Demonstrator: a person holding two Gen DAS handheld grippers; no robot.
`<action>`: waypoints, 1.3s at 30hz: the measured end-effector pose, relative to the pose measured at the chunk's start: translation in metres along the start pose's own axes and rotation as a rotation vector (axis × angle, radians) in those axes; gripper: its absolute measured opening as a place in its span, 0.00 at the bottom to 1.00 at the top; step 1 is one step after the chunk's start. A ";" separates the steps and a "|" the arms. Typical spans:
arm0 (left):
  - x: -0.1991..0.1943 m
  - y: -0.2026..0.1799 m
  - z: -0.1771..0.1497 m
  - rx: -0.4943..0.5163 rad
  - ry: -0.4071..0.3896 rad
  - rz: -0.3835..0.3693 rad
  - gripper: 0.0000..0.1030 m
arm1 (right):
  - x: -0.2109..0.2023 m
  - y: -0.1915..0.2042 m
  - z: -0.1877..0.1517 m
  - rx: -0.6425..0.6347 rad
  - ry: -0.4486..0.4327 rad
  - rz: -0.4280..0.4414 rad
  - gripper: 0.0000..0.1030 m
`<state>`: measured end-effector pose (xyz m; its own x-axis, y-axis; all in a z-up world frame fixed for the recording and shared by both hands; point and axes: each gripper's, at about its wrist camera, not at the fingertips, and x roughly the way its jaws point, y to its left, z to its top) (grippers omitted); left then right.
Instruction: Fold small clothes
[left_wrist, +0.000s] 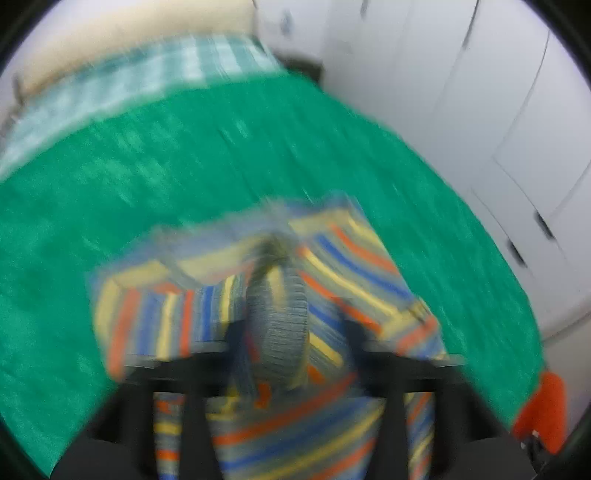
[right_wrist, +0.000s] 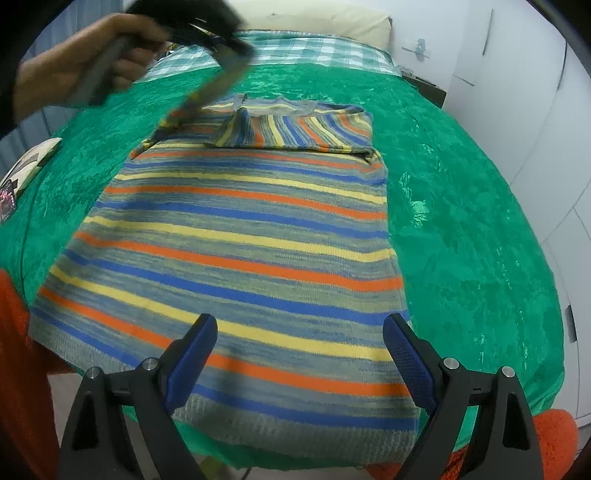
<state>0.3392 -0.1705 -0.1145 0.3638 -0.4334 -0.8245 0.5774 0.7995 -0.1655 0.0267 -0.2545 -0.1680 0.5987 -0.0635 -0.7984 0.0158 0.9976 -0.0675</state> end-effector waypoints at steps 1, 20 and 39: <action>-0.001 0.005 -0.005 -0.013 -0.019 -0.009 0.73 | 0.000 -0.001 -0.001 0.003 0.000 0.000 0.88; -0.047 0.174 -0.128 -0.395 0.013 0.398 0.72 | 0.011 -0.031 0.004 0.093 0.005 -0.024 0.88; -0.080 -0.040 -0.270 -0.139 0.021 0.180 0.87 | -0.009 -0.029 0.017 0.115 -0.051 -0.038 0.88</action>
<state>0.0896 -0.0561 -0.1881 0.4358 -0.2716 -0.8581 0.3977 0.9134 -0.0871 0.0345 -0.2820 -0.1483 0.6356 -0.1030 -0.7651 0.1295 0.9912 -0.0259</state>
